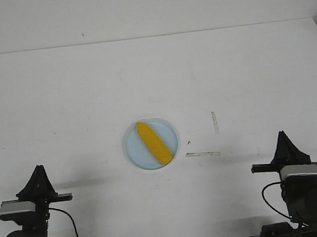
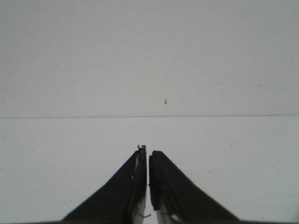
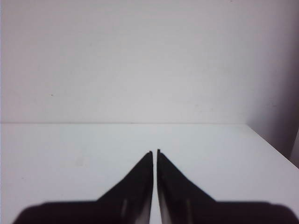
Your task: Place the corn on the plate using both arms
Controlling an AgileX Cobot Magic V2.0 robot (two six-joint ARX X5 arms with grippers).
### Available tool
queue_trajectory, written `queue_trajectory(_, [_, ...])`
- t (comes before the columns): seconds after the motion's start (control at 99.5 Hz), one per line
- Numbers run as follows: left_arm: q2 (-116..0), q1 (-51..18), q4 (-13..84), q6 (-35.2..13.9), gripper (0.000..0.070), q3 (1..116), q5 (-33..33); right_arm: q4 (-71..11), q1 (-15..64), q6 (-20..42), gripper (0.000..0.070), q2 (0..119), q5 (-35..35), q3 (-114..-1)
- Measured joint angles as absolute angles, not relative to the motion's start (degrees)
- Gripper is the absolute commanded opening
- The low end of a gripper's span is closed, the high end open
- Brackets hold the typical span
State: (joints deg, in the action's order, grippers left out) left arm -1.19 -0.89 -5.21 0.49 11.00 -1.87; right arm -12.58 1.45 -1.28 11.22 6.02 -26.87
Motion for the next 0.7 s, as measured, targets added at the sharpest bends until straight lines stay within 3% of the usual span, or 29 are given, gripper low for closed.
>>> queue_trajectory(0.372, [-0.32,-1.15,-8.16,0.51,0.0001,1.89,-1.85,-12.58,1.45,-1.28,0.0013,11.22,6.02,-26.87])
queue_trajectory(0.704, [-0.27,-1.15,-9.37,0.47,0.0001,1.96,-1.54,-12.60,1.45,-1.28,0.0013,11.22,6.02,-26.85])
